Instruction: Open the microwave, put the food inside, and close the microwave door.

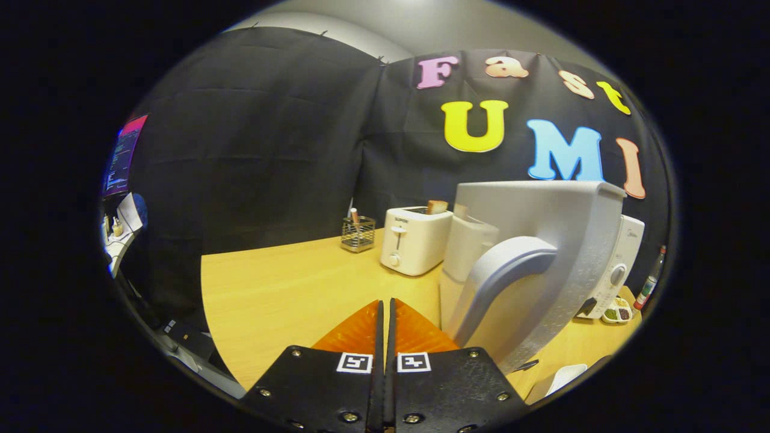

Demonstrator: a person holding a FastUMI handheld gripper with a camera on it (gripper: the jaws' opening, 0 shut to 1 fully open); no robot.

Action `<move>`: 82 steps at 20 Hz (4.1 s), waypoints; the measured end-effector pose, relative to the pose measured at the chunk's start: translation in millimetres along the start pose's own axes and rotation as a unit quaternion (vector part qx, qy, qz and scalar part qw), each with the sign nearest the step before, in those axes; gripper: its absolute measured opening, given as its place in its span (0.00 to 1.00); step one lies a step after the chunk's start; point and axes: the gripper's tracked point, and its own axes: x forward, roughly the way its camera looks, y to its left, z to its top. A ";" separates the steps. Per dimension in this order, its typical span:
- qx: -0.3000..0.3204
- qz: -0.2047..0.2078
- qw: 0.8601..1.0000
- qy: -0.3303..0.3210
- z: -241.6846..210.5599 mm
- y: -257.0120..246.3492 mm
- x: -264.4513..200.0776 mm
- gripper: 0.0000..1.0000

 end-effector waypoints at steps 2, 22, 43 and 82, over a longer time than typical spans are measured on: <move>0.008 -0.027 1.000 0.010 -6.8 -34.0 5.0 0.01; 0.082 -0.224 0.970 0.048 -25.2 -264.6 87.6 0.01; 0.028 -0.261 0.964 0.037 6.9 -251.9 58.8 0.01; 0.076 -0.285 0.947 -0.126 103.5 -148.7 -295.8 0.97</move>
